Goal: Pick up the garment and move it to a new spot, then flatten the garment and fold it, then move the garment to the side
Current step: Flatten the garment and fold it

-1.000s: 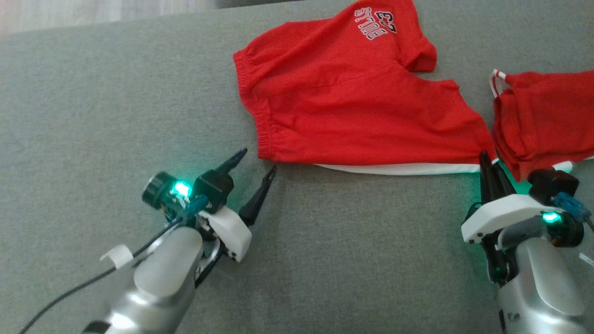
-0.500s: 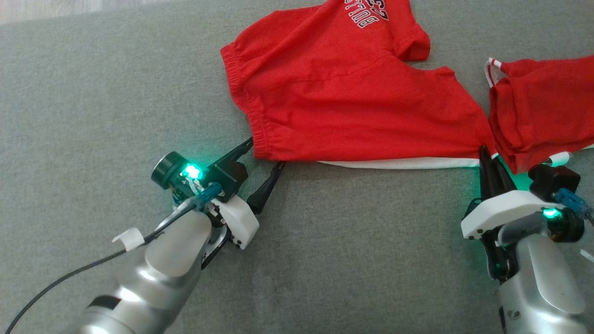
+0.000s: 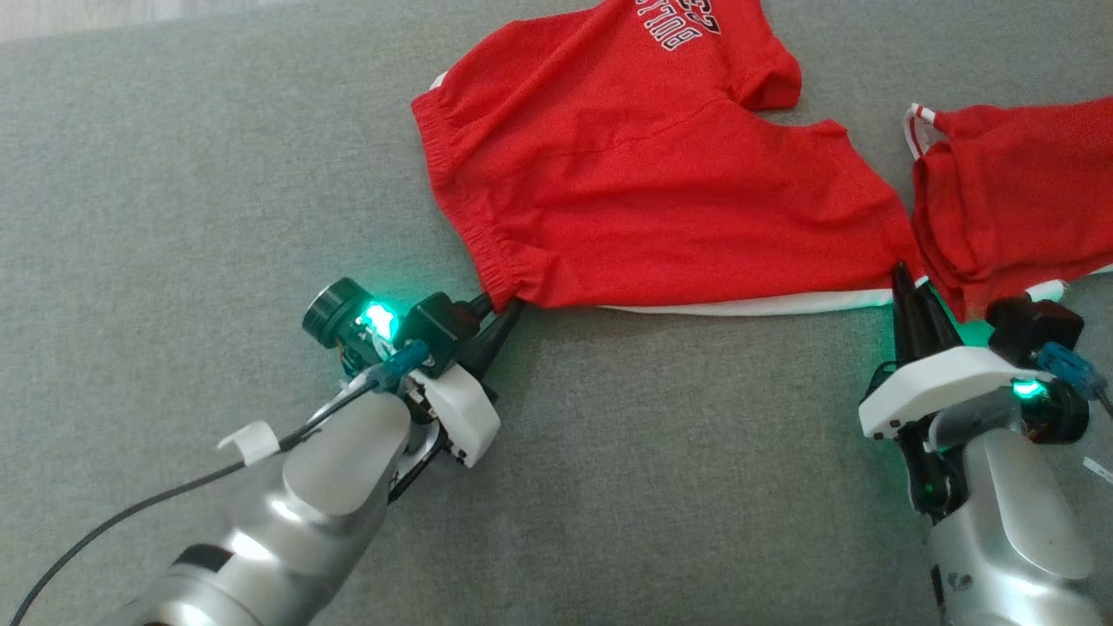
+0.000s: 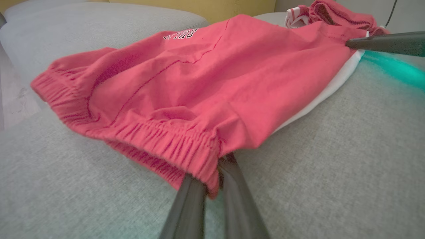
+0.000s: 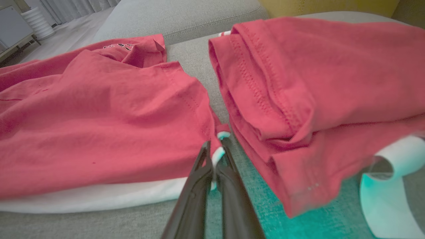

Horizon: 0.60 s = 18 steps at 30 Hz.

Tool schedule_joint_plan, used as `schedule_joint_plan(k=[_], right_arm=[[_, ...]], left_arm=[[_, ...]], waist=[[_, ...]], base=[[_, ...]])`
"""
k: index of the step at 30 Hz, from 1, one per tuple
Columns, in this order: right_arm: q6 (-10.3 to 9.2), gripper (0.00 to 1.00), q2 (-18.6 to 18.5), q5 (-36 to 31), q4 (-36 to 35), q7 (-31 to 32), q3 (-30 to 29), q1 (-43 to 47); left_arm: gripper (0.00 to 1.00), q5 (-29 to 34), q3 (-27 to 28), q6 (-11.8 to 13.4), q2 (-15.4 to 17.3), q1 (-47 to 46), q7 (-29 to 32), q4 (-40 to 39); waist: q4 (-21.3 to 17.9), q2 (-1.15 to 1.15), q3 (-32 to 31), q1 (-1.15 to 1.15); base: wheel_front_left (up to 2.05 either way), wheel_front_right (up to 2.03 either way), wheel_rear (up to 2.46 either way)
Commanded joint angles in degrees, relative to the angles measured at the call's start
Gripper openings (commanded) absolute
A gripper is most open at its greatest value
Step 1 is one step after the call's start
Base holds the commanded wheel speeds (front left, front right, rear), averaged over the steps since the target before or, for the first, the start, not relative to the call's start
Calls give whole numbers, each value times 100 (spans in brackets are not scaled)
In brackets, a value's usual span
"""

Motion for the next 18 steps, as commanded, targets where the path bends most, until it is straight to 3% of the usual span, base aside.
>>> schedule_joint_plan(k=[1,12,18], right_arm=[[-4,0,-30,21,-147,-24,111,-108],[-4,0,-30,348,-109,-98,301,-186],[-4,0,-30,498,-430,85,405,-452]], left_arm=[[0,-54,117,10,162,-203,-61,-155],[0,-225,68,10,517,261,-62,-242],[0,-459,-44,10,820,-69,51,-466]], waist=[[26,0,-27,0],[231,0,-859,0],[401,0,-1378,0]], base=[[0,0,0],[0,0,0],[0,0,0]])
